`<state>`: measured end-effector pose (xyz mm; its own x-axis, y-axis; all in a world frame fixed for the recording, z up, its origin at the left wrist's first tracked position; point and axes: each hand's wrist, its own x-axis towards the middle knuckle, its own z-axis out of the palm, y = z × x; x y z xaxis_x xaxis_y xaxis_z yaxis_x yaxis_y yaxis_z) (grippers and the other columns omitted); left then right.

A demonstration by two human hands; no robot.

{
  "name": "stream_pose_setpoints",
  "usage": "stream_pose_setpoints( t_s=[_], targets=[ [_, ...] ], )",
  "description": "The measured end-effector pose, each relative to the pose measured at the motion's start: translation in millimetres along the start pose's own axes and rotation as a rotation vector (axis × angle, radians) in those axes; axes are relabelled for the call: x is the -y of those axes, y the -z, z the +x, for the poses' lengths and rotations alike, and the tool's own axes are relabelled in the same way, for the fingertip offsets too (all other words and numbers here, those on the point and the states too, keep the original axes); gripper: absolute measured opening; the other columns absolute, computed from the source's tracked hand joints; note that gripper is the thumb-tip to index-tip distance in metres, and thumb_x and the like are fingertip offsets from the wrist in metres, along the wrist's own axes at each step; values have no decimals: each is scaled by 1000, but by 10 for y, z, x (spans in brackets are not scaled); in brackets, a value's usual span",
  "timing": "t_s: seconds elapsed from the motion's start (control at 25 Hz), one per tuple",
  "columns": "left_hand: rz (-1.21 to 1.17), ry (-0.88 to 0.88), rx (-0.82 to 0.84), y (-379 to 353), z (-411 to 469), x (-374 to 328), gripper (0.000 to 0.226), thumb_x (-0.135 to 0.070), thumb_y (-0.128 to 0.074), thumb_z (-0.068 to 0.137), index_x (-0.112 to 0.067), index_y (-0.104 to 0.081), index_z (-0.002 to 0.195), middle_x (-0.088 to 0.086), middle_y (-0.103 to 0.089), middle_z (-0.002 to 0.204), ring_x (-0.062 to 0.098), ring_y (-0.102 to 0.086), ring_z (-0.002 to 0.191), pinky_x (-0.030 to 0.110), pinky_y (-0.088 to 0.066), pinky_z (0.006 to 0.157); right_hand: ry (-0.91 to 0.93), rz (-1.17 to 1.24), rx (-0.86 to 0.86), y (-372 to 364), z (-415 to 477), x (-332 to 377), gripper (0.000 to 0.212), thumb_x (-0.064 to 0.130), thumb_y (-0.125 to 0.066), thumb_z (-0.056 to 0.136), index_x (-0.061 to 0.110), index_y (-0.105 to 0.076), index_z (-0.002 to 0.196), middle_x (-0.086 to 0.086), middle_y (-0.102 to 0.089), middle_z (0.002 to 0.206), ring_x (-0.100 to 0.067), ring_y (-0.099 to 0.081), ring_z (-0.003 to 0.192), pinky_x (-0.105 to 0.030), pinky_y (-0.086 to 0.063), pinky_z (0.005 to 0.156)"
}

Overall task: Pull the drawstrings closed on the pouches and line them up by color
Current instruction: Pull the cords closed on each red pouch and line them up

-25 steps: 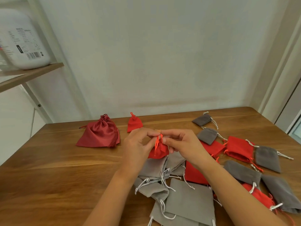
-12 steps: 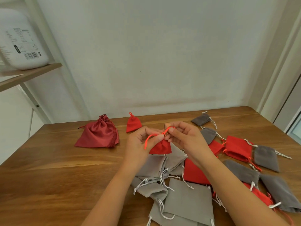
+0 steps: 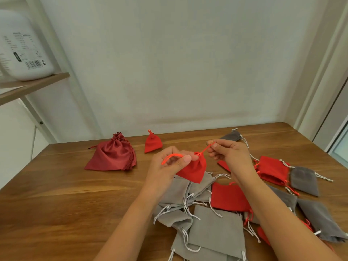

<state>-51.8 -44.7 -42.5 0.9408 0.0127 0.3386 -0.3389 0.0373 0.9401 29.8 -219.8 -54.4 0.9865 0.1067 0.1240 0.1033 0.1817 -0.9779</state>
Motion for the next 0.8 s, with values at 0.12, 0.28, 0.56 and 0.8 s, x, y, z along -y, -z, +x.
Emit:
stream_pose_setpoints(
  t_s=[0.12,0.28,0.56,0.8],
  targets=[
    [4,27,17,20,-14,-38,32,-17,-72,80,12,-59,82,0,-74,81,12,-67,90,18,-50,80,-17,58,-5,-8,-1,-24,18,-4,-56,89,5,-71,84,-1,-68,59,-6,-60,52,-15,-47,50],
    [130,134,-106,135,48,-61,22,-15,-62,86,7,-64,79,-2,-71,71,7,-64,76,19,-47,76,54,81,72,-129,-94,45,17,-4,-54,90,4,-69,92,0,-71,65,-5,-58,51,-14,-42,47],
    [312,244,98,157,37,-109,33,-13,-66,84,-16,-65,51,9,-71,70,8,-66,72,14,-47,72,107,-57,398,-373,-374,234,15,9,-50,95,6,-64,96,-7,-74,94,-10,-43,33,-15,-32,37],
    [364,200,237,152,-3,-148,28,-17,-63,90,-12,-70,63,12,-68,69,5,-59,70,20,-45,76,333,-485,185,-374,-378,165,20,11,-48,98,22,-64,94,5,-63,62,-13,-56,40,-22,-45,43]
  ],
)
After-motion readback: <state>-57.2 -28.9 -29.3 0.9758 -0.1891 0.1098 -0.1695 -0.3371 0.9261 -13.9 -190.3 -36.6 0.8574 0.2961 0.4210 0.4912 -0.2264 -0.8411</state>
